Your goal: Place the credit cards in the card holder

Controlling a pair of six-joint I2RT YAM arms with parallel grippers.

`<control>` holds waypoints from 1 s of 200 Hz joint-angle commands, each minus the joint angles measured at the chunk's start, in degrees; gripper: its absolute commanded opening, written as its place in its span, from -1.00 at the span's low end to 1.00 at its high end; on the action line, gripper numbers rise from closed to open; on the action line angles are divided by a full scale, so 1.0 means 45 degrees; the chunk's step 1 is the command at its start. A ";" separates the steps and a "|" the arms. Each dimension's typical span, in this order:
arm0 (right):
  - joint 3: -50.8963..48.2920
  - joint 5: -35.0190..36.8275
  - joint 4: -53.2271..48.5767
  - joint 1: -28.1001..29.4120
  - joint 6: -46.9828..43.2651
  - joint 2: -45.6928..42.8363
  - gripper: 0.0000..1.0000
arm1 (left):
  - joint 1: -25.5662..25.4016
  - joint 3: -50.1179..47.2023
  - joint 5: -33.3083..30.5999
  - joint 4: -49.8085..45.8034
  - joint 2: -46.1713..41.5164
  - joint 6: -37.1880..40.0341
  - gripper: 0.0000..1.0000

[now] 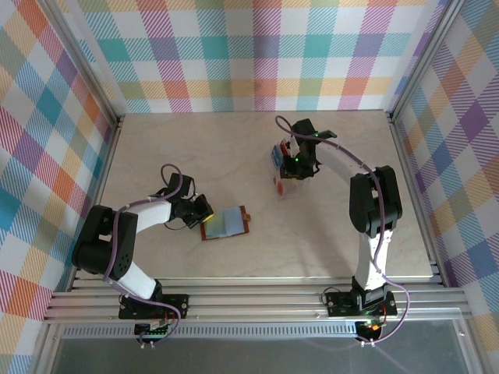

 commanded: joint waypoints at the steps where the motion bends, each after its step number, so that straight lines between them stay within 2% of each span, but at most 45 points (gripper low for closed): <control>1: 0.0325 -0.0453 -0.0267 -0.0062 -0.0123 0.0374 -0.46 | -0.0093 -0.0595 -0.1306 -0.1677 0.0941 0.0200 -1.00; 78: 0.0681 -0.0965 -0.0370 0.0256 -0.0394 0.0958 -0.42 | -0.0103 -0.0606 -0.1328 -0.1706 0.0905 0.0205 -1.00; 119: 0.0378 -0.2229 0.0126 0.0267 -0.0472 0.0537 -0.45 | -0.0093 -0.0595 -0.1289 -0.1698 0.0927 0.0195 -1.00; 152: 0.0369 -0.2661 0.0178 0.0262 -0.0537 0.0518 -0.45 | -0.0093 -0.0600 -0.1270 -0.1699 0.0929 0.0199 -1.00; 200: 0.0577 -0.1151 -0.0218 0.0286 -0.0487 0.0681 -0.33 | -0.0093 -0.0595 -0.1250 -0.1670 0.0987 0.0194 -1.00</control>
